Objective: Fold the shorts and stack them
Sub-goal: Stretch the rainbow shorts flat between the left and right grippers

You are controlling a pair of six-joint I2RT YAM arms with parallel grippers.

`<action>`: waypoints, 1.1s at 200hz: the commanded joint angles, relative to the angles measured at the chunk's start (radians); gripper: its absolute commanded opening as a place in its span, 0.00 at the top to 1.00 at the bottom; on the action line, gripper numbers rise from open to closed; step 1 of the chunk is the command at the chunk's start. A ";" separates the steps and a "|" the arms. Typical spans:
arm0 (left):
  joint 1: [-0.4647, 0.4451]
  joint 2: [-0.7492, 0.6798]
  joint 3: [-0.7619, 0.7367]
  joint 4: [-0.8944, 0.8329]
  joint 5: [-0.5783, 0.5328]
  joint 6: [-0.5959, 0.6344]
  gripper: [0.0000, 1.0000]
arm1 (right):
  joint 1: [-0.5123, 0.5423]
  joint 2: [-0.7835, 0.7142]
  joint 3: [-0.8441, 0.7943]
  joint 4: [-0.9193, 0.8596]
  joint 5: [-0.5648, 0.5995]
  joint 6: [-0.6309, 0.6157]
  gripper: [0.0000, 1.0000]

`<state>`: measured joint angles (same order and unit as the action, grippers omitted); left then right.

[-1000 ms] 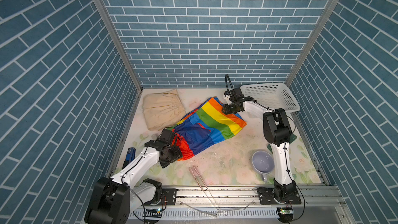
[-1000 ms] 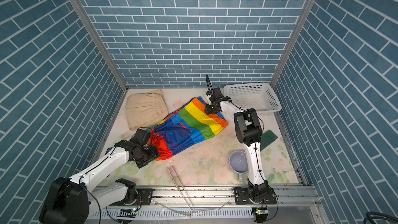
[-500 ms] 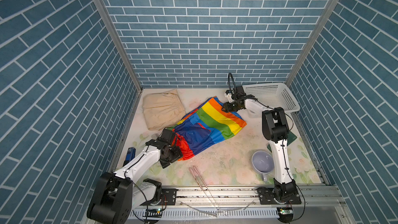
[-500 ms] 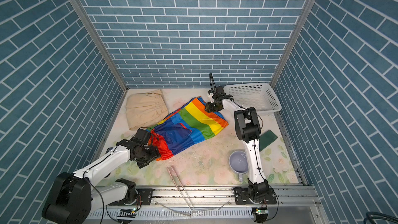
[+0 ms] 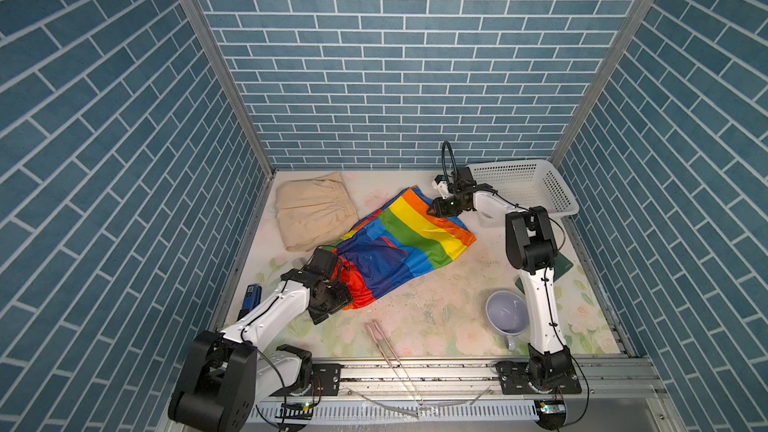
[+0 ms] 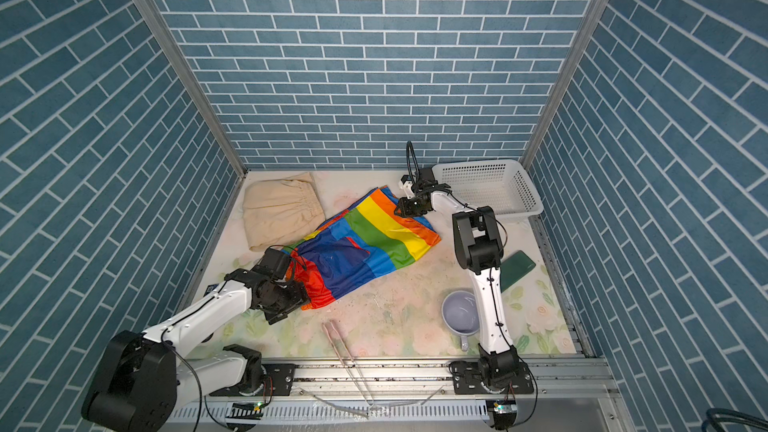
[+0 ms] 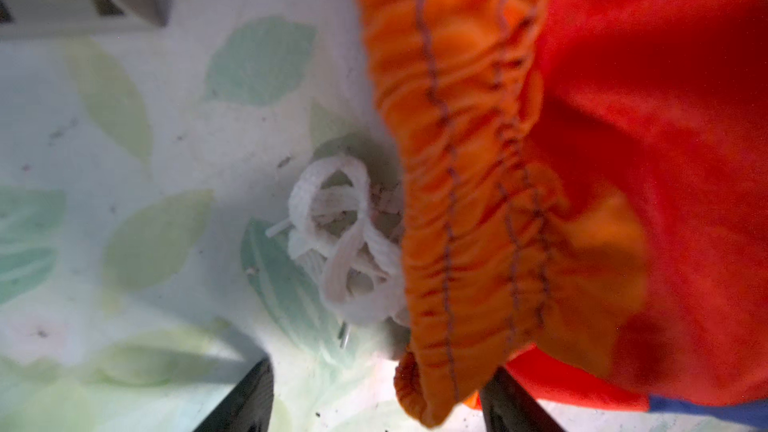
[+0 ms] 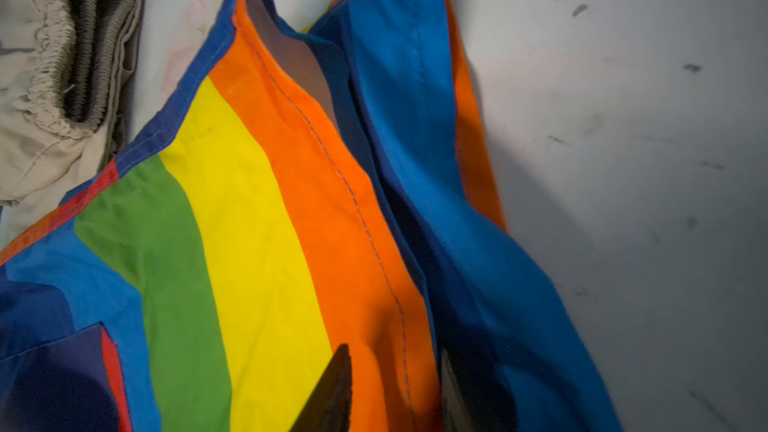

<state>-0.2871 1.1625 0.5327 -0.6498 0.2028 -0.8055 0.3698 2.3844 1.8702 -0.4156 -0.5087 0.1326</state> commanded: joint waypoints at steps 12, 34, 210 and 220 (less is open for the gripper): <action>0.006 0.006 -0.015 -0.006 -0.009 -0.004 0.22 | 0.005 0.016 -0.008 -0.031 -0.024 0.011 1.00; 0.006 -0.004 -0.021 -0.008 -0.008 -0.006 0.22 | 0.004 -0.013 -0.026 0.010 0.032 0.028 1.00; 0.008 0.105 -0.050 0.089 0.018 0.000 0.22 | 0.002 -0.100 -0.181 0.240 0.427 0.128 0.84; 0.008 0.109 -0.051 0.091 0.022 0.000 0.22 | 0.002 -0.100 -0.180 0.233 0.426 0.131 0.75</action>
<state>-0.2855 1.2106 0.5468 -0.6296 0.2108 -0.8150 0.3744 2.2715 1.6409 -0.1272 -0.1078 0.2348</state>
